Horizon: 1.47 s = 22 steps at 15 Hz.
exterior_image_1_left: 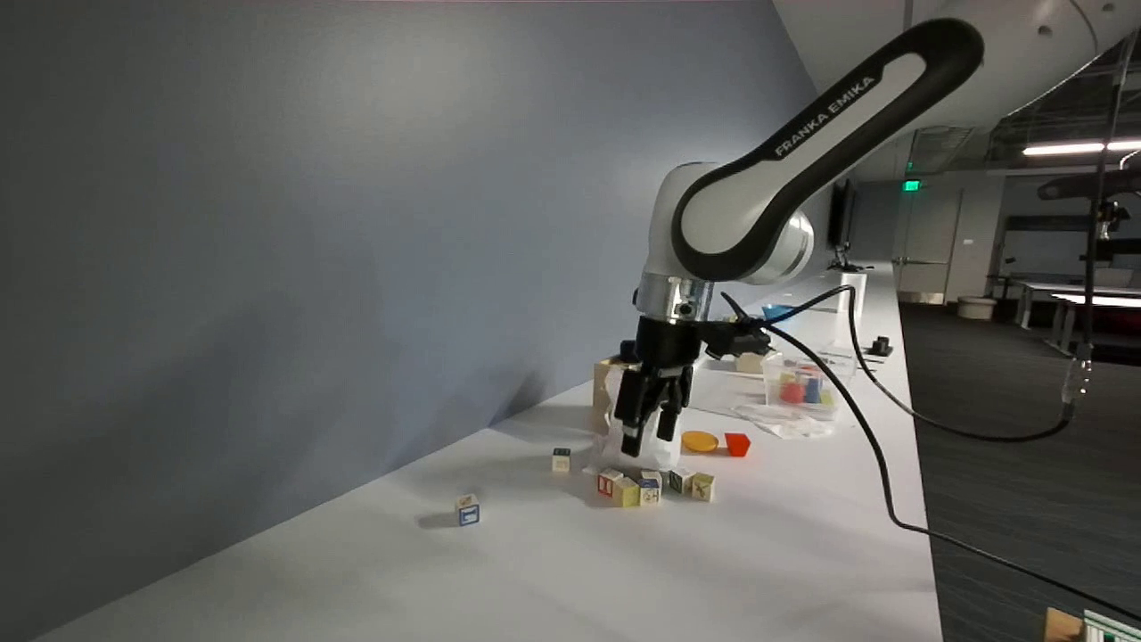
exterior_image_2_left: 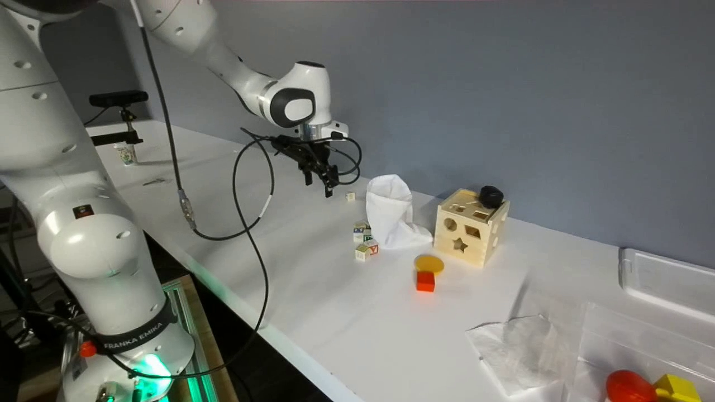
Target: Put the contents on the table inside the plastic
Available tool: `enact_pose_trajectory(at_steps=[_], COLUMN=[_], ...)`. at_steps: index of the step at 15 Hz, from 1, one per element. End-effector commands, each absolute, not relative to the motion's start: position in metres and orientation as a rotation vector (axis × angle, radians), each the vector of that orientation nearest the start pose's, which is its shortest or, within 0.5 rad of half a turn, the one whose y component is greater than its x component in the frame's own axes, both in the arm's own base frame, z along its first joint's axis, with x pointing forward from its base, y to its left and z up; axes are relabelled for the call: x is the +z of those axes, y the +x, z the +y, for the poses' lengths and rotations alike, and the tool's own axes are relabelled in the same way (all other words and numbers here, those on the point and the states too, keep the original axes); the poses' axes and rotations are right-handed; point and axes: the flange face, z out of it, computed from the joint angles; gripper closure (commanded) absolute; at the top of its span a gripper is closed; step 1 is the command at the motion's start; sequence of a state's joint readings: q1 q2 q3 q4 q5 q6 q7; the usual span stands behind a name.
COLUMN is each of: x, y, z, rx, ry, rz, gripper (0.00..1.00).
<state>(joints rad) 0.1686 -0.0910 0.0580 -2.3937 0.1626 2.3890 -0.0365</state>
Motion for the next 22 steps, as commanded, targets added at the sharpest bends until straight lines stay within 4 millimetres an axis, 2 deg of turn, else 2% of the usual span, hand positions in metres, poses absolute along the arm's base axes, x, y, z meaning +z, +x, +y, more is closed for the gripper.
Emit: enact_pose_trajectory(at_steps=[1, 4, 8, 13, 18, 22], x=[0.331, 0.32, 0.309, 0.286, 0.267, 0.252], y=[0.471, 0.463, 0.454, 0.455, 0.458, 0.461], z=[0.099, 0.086, 0.067, 0.035, 0.0, -0.02], rx=[0.033, 0.115, 0.149, -0.035, -0.175, -0.218], ry=[-3.084, -3.168, -3.24, -3.248, -3.223, -3.218], rz=[-0.384, -0.487, -0.524, -0.615, -0.505, -0.464], gripper=[0.0, 0.0, 0.0, 0.0, 0.0, 0.0])
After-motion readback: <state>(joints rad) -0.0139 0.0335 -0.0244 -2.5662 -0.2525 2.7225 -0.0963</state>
